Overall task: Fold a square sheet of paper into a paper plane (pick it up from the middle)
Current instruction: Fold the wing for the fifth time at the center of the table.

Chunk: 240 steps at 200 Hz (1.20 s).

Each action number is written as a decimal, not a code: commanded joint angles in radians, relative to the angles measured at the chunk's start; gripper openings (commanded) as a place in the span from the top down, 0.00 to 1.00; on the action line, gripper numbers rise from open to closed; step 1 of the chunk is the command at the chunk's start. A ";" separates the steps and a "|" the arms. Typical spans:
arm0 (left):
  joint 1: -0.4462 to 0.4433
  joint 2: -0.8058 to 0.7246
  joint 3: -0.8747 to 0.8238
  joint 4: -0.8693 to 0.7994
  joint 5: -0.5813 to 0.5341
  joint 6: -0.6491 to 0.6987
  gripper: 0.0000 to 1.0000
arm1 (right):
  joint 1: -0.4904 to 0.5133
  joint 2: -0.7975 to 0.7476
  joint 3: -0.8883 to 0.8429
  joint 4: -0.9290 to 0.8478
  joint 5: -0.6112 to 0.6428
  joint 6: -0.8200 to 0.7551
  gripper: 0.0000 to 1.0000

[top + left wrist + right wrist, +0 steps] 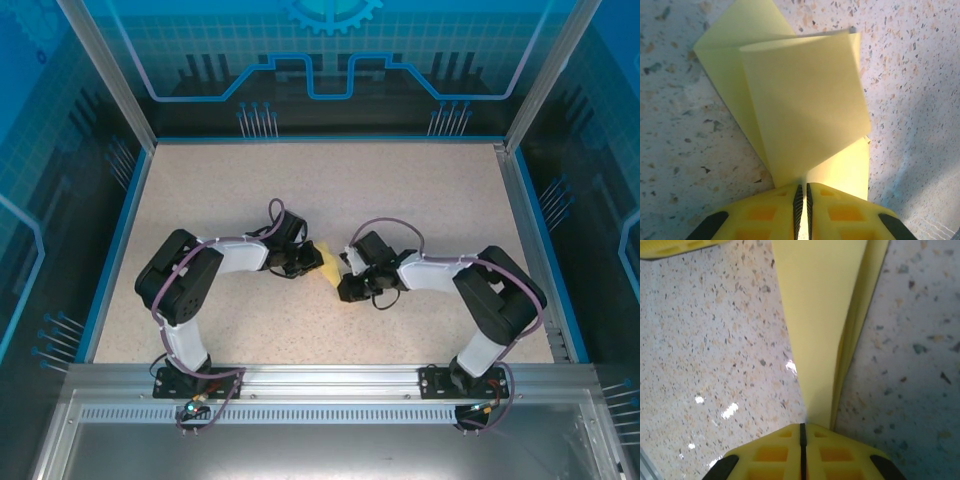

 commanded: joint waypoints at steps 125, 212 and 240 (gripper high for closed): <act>0.006 0.052 0.003 -0.092 -0.063 0.020 0.83 | -0.011 -0.139 0.075 -0.054 -0.074 0.011 0.88; 0.000 0.054 0.010 -0.098 -0.059 0.022 0.82 | 0.009 0.094 0.219 -0.122 0.006 0.006 0.92; 0.000 0.052 0.014 -0.102 -0.060 0.025 0.82 | 0.009 0.131 0.199 -0.113 -0.004 0.001 0.92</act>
